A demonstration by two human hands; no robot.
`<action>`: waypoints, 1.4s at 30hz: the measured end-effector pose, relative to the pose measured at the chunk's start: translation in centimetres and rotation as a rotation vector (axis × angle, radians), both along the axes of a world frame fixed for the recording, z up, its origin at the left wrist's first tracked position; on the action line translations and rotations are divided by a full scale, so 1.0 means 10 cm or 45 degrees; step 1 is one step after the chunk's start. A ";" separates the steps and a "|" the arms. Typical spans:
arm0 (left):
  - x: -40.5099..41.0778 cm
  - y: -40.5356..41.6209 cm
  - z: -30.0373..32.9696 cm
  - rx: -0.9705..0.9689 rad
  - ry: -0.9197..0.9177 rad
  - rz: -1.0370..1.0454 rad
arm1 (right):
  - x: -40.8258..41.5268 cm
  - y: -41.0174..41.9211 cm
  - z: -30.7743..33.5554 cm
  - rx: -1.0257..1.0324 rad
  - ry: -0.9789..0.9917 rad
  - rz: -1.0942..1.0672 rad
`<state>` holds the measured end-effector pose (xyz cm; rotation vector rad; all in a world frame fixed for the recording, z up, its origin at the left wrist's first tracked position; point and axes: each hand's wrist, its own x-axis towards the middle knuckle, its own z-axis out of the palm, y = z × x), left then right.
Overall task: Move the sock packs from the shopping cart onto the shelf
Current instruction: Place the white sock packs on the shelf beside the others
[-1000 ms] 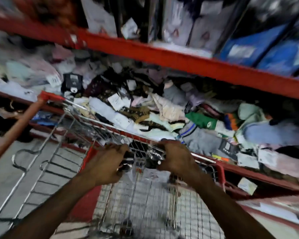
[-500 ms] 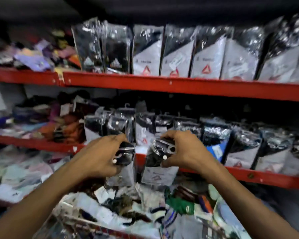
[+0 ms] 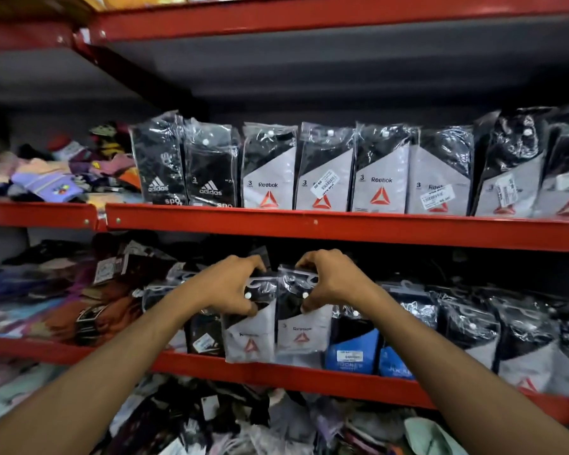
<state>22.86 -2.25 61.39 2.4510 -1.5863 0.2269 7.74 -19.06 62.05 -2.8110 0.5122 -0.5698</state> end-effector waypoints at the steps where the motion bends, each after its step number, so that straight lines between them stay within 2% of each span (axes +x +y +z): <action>1: 0.05 -0.05 -0.02 0.005 0.017 -0.003 | 0.04 -0.04 -0.03 0.017 0.019 -0.004; 8: 0.24 -0.35 -0.21 0.056 0.093 0.000 | 0.25 -0.24 -0.25 0.026 0.123 -0.034; 18: 0.39 -0.59 -0.45 0.080 0.131 -0.013 | 0.42 -0.28 -0.52 -0.133 0.282 -0.109; 22: 0.49 -0.59 -0.58 0.079 0.116 0.002 | 0.40 -0.23 -0.57 -0.232 0.236 -0.089; 24: 0.52 -0.57 -0.60 0.068 0.036 -0.012 | 0.36 -0.18 -0.61 -0.288 0.201 -0.078; 28: 0.43 -0.44 -0.61 0.069 -0.085 -0.039 | 0.24 -0.06 -0.71 -0.288 0.003 -0.045; 31: 0.31 -0.35 -0.63 -0.029 -0.094 -0.068 | 0.18 0.02 -0.78 -0.235 -0.112 -0.051; 42: 0.24 -0.37 -0.78 -0.208 0.016 0.002 | 0.24 -0.03 -0.98 -0.196 -0.226 -0.083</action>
